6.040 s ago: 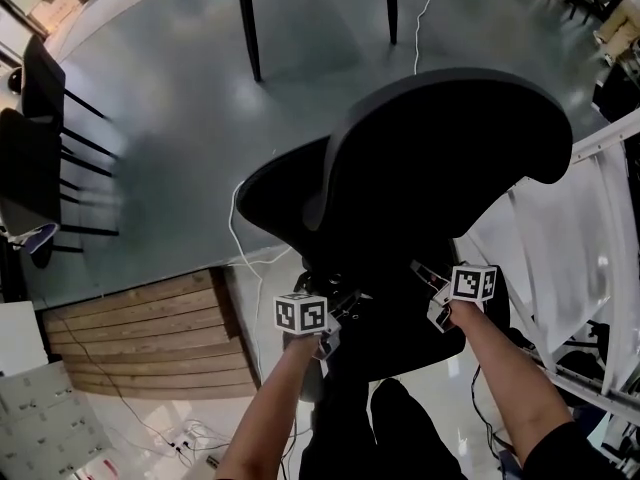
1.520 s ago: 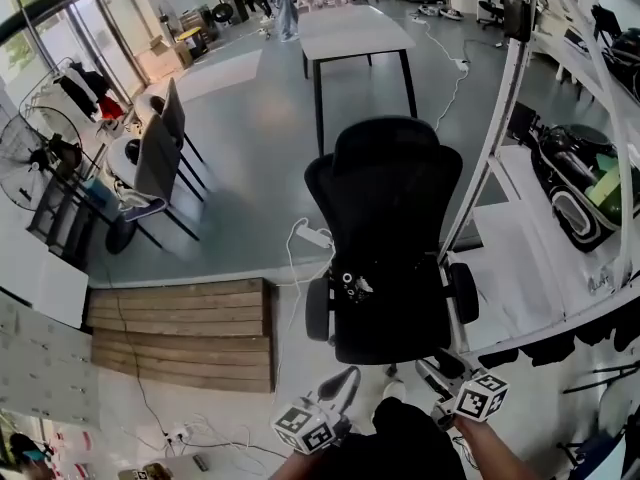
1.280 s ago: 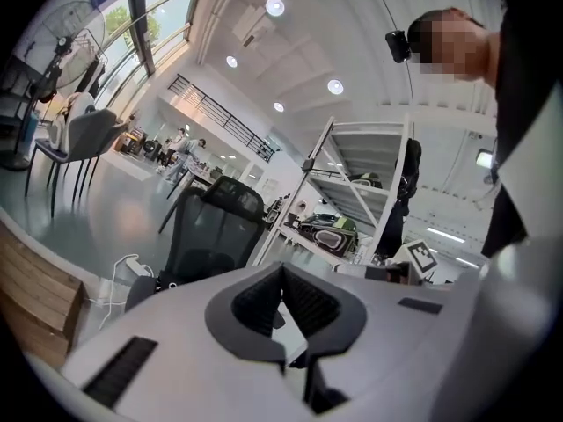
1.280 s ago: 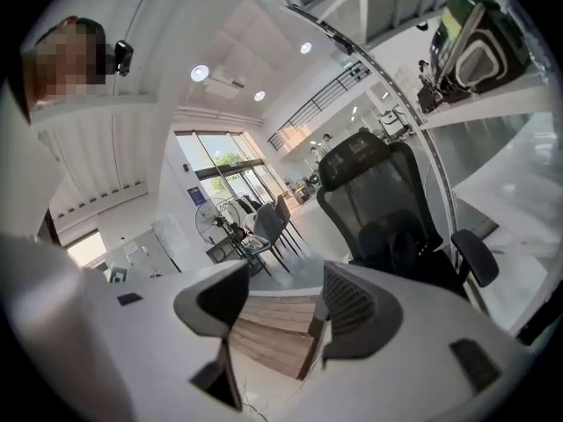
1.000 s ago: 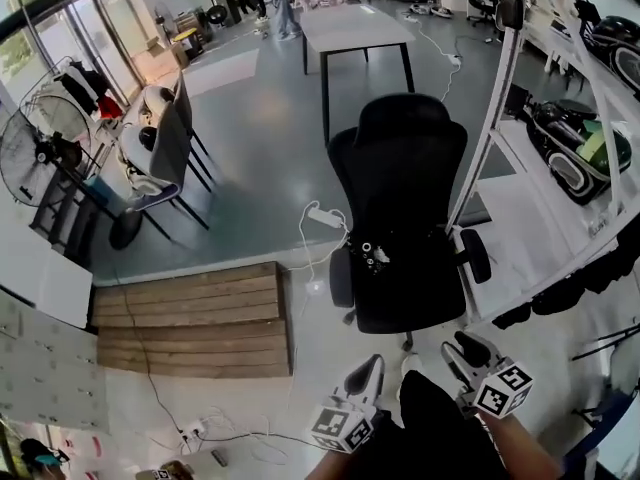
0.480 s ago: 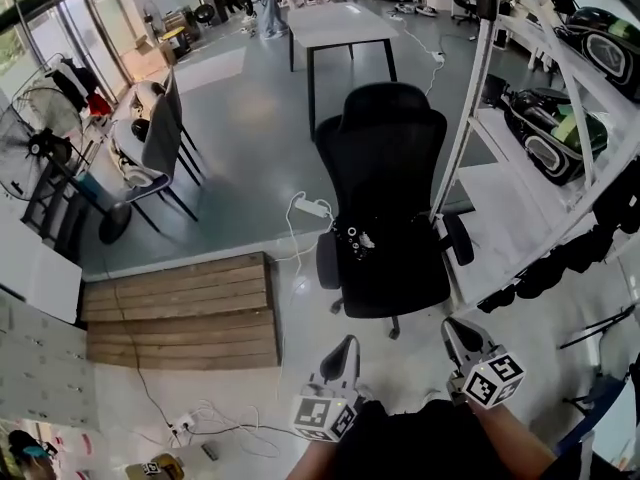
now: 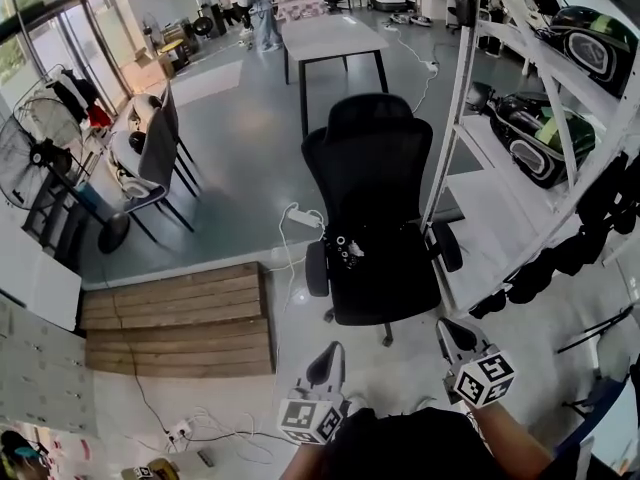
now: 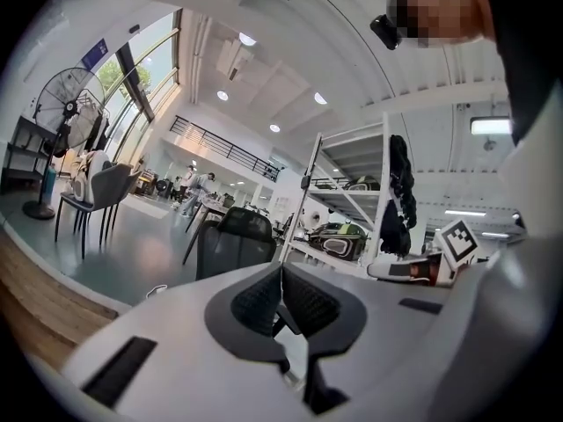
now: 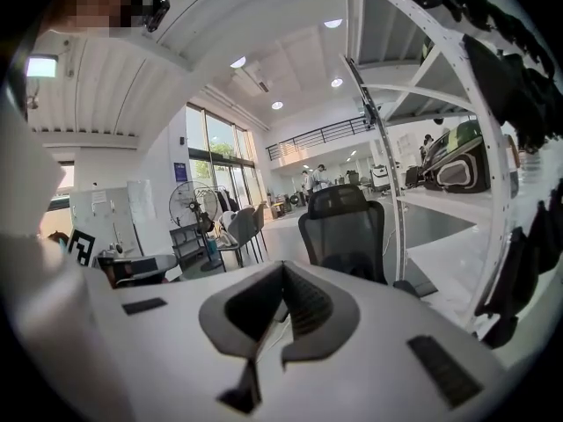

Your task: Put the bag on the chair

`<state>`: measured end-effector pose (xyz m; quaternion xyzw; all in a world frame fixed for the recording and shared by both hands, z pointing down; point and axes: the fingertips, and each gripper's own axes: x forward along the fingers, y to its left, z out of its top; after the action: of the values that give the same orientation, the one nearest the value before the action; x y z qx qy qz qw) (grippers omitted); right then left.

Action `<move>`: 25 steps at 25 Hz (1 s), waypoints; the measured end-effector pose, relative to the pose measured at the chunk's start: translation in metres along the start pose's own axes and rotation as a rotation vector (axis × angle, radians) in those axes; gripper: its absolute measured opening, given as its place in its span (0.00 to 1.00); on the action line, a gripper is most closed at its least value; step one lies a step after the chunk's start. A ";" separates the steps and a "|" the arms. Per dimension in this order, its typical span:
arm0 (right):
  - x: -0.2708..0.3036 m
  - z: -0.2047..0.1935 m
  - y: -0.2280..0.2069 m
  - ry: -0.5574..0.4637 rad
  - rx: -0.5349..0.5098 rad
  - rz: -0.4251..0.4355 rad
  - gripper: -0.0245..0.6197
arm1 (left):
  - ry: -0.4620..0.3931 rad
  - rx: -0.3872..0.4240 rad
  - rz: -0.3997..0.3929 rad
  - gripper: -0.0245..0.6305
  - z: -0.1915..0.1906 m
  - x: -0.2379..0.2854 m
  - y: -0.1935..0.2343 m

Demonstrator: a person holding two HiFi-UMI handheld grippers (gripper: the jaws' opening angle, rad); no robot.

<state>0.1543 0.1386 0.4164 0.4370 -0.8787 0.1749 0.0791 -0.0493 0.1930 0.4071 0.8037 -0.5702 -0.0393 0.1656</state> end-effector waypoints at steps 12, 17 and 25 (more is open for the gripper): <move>-0.010 -0.001 -0.012 0.011 -0.028 -0.032 0.04 | -0.010 -0.018 0.013 0.05 -0.002 0.001 0.000; -0.005 -0.010 -0.002 0.009 -0.048 -0.041 0.04 | -0.008 -0.004 0.009 0.05 -0.006 -0.007 0.007; 0.008 -0.021 0.022 0.035 -0.087 -0.013 0.04 | -0.012 -0.012 0.014 0.05 -0.011 -0.016 0.022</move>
<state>0.1310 0.1529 0.4333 0.4357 -0.8811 0.1436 0.1144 -0.0723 0.2032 0.4221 0.7985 -0.5765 -0.0463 0.1672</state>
